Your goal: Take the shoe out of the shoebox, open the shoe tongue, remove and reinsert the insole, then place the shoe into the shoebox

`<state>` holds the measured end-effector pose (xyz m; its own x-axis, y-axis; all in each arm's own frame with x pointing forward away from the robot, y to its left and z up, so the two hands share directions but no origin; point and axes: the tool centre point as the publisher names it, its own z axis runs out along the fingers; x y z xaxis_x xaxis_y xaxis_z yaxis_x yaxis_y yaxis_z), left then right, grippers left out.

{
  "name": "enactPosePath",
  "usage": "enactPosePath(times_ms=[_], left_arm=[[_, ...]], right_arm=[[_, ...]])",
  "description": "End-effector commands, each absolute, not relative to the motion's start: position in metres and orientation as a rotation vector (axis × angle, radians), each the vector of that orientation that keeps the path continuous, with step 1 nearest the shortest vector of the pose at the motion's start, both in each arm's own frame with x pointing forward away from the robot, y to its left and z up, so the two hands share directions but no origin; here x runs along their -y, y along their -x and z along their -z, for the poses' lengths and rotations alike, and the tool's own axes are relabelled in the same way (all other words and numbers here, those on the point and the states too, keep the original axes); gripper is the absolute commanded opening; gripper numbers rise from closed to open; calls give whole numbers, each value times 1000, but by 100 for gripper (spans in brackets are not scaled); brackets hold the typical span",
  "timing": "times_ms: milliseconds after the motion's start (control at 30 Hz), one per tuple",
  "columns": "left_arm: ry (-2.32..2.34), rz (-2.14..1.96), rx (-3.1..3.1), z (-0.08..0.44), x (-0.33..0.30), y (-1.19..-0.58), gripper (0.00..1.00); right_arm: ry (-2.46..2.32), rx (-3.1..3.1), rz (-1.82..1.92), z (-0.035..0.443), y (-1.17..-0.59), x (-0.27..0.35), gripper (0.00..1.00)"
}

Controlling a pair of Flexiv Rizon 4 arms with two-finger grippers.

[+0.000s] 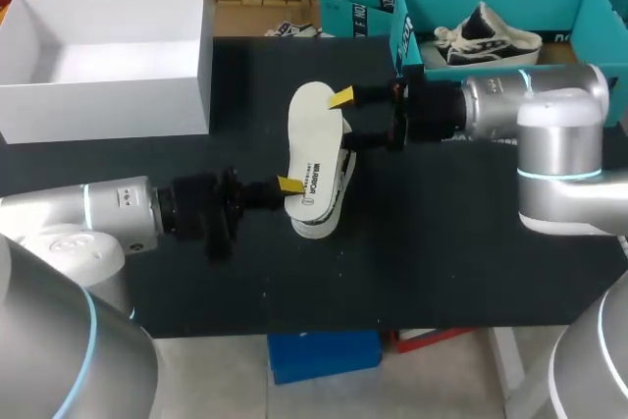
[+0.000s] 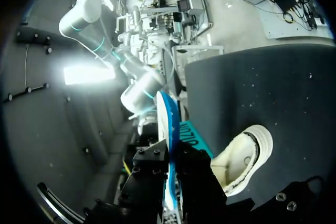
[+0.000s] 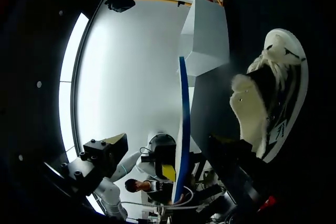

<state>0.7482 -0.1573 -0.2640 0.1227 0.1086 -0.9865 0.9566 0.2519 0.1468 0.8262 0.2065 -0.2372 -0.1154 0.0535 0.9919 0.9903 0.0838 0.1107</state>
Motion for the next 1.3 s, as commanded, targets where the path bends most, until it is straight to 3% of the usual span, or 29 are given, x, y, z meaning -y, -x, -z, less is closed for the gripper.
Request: enactPosePath(times_ms=[33,767,800,833,867,967,1000,1033,1067,1100,1300], left_arm=[[-1143,866,-1292,263,159,-748,0],[-1143,866,-1292,263,159,-748,0],[-1143,866,-1292,263,159,-748,0],[-1143,866,-1292,263,159,-748,0],[-1143,866,-1292,263,159,-748,0],[-1143,866,-1292,263,159,-748,0],[-1143,866,-1292,263,159,-748,0],[-1143,866,-1292,263,159,-748,0],[-1143,866,-1292,263,159,-748,0],[-1143,866,-1292,263,159,-748,0],[-1143,866,-1292,263,159,-748,0]], right_arm=[[1091,1415,1124,239,-829,-215,100],[1152,1427,1101,239,-800,-226,100],[1153,1425,1103,240,-799,-227,96],[1154,1423,1103,240,-799,-227,67],[1155,1420,1104,241,-798,-228,52],[1157,1415,1102,244,-796,-230,46],[1163,1414,1097,245,-796,-231,38],[1165,1414,1095,245,-795,-232,28],[1165,1414,1095,245,-795,-232,5],[1165,1414,1095,245,-795,-232,0],[1165,1414,1095,245,-795,-232,0]])
